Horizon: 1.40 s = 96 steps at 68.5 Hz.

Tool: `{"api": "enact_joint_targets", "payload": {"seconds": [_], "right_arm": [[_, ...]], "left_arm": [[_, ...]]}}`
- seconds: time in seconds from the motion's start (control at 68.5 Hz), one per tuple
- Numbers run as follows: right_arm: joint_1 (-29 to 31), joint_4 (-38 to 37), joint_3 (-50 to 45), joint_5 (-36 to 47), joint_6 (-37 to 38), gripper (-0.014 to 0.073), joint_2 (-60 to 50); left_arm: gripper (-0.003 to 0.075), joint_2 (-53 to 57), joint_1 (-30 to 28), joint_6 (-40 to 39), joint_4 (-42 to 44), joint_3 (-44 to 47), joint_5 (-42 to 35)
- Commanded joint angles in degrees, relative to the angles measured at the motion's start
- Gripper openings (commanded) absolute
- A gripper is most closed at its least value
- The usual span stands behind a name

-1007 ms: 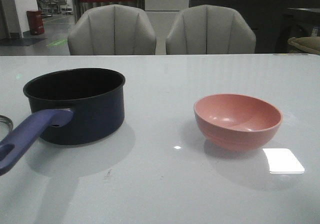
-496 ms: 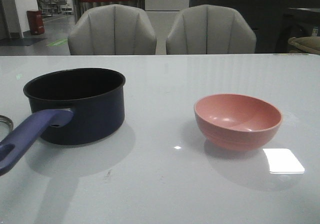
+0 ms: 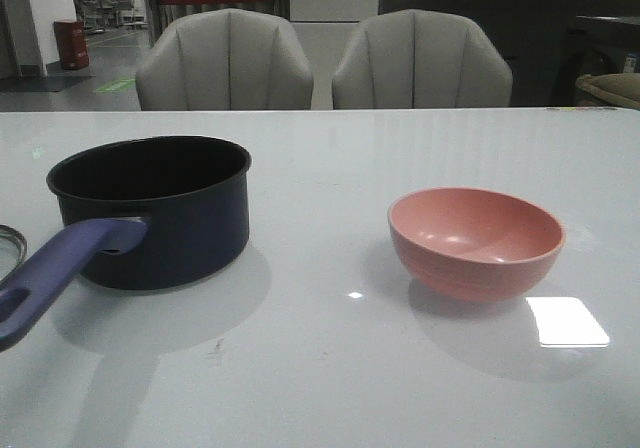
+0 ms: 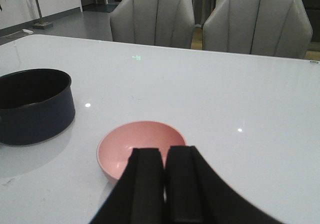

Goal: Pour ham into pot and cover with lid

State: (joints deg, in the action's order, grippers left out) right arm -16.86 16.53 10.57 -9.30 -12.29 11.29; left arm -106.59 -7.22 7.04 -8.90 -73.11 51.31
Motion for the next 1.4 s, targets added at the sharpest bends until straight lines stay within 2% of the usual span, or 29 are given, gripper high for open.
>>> {"api": "enact_joint_targets", "payload": {"seconds": [0.0,0.263,0.584,0.759,0.963,1.211,1.386], "right_arm": [[-0.07,-0.05,1.58,4.21,-0.45,0.0164,0.42],[-0.07,-0.05,1.58,4.21,-0.45,0.0164,0.42],[-0.07,-0.05,1.58,4.21,-0.45,0.0164,0.42],[-0.07,-0.05,1.58,4.21,-0.45,0.0164,0.42],[-0.07,-0.05,1.58,4.21,-0.45,0.0164,0.42],[-0.07,-0.05,1.58,4.21,-0.45,0.0164,0.42],[-0.07,-0.05,1.58,4.21,-0.45,0.0164,0.42]], "left_arm": [[0.0148,3.78,0.22,-0.13,-0.47,-5.06,1.97],[0.0132,8.41,2.65,-0.13,-0.57,-14.07,4.18],[0.0132,8.30,18.47,-0.04,-0.47,-20.94,4.51],[0.0137,5.21,23.84,-0.04,-0.47,-23.42,5.64],[0.0137,1.07,25.21,-0.41,-0.76,-27.50,10.87],[0.0141,-0.87,25.21,-0.52,-1.65,-28.99,11.83],[0.0221,-1.89,25.21,-0.52,-2.01,-29.24,11.25]]}}
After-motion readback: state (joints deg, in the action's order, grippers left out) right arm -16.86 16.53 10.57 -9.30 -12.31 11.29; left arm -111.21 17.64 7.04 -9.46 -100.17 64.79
